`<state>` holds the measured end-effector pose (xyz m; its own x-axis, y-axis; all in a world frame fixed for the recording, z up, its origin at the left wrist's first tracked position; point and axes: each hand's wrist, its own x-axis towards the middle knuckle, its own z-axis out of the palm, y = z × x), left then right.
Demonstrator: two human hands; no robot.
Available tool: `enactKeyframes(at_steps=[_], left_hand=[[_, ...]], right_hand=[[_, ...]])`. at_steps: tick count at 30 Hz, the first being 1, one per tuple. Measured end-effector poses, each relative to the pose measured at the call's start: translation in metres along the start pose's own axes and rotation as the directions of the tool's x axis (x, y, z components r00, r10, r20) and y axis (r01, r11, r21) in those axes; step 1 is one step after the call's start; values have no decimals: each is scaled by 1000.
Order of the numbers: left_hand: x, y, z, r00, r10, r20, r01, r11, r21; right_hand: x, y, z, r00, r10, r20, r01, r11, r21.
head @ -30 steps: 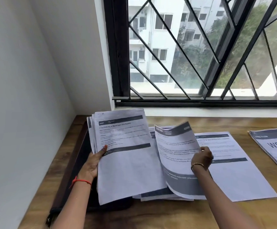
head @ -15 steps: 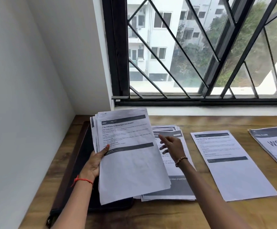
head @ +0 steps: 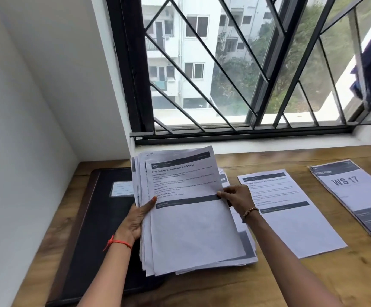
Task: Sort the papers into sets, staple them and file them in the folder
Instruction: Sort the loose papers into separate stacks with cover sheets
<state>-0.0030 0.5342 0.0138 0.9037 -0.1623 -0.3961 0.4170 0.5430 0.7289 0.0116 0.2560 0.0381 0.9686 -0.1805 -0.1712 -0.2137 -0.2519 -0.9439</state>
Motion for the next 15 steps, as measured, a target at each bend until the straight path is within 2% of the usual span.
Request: enactKeyframes(at_steps=[4, 8, 15], left_hand=[[19, -15, 28, 998, -47, 49, 47, 999, 3], [34, -28, 53, 995, -83, 46, 81, 995, 50], [54, -57, 96, 990, -124, 66, 114, 984, 134]], right_hand=[[3, 11, -38, 993, -4, -120, 1, 1000, -27], [12, 28, -90, 969, 45, -244, -62, 996, -64], [27, 71, -189, 821, 122, -557, -265, 947, -183]])
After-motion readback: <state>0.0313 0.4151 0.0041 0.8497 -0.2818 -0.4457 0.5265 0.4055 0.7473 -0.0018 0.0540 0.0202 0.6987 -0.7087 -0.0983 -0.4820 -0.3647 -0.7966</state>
